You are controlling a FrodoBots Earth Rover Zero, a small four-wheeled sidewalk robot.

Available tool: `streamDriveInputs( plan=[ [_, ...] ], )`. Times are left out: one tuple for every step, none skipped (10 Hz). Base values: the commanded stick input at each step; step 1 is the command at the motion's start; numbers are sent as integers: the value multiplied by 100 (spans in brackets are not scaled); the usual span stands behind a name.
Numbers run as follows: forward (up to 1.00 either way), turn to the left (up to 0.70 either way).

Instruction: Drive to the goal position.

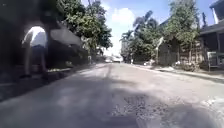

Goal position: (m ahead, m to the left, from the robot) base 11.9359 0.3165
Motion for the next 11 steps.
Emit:
streamDriveInputs(
  plan=[
    [100, -1],
    [100, -1],
    [100, -1],
    [100, -1],
    [100, -1],
    [100, -1],
    [100, -1],
    [100, -1],
    [100, -1],
    [100, -1],
    [100, -1]
  ],
)
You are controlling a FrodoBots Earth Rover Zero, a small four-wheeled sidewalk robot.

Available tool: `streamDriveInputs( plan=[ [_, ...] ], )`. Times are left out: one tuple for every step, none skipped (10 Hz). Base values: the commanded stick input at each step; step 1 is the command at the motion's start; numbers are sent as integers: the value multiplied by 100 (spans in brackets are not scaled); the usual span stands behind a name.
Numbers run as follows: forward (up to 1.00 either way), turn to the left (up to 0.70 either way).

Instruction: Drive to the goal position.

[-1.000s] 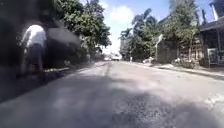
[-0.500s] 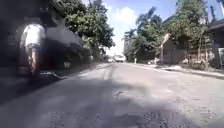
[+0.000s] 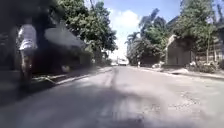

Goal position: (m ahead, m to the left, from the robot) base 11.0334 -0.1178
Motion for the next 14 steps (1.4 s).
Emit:
streamDriveInputs(
  plan=[
    [100, -1],
    [100, -1],
    [100, -1],
    [100, -1],
    [100, -1],
    [100, -1],
    [100, -1],
    [100, -1],
    [100, -1],
    [100, -1],
    [100, -1],
    [100, -26],
    [100, -41],
    [100, -41]
  ],
)
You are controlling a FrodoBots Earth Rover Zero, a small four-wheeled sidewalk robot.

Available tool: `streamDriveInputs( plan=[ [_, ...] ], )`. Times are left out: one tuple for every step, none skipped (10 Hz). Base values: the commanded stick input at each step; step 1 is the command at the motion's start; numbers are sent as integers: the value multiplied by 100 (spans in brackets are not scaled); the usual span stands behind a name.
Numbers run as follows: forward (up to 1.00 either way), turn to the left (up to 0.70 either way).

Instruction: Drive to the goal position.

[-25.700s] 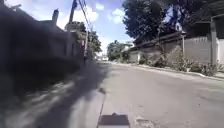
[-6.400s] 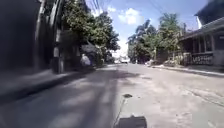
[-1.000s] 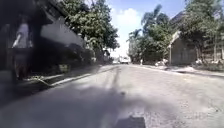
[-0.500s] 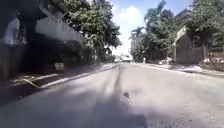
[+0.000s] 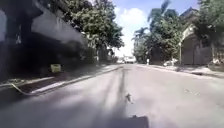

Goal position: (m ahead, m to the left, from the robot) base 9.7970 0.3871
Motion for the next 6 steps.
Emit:
streamDriveInputs(
  plan=[
    [100, -41],
    [100, -41],
    [100, -36],
    [100, -17],
    [100, -1],
    [100, -1]
  ],
)
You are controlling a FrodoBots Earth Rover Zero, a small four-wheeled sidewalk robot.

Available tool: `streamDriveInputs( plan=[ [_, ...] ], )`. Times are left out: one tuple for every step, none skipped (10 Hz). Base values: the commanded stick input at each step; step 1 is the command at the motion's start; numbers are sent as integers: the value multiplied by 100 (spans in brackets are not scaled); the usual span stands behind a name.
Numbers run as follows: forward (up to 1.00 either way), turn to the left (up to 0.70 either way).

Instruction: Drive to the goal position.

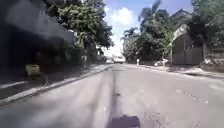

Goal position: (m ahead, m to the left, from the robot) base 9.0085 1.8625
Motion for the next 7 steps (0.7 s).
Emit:
streamDriveInputs(
  plan=[
    [100, -1],
    [100, -1],
    [100, -1],
    [100, -1],
    [100, -1],
    [100, -1],
    [100, -1]
  ],
)
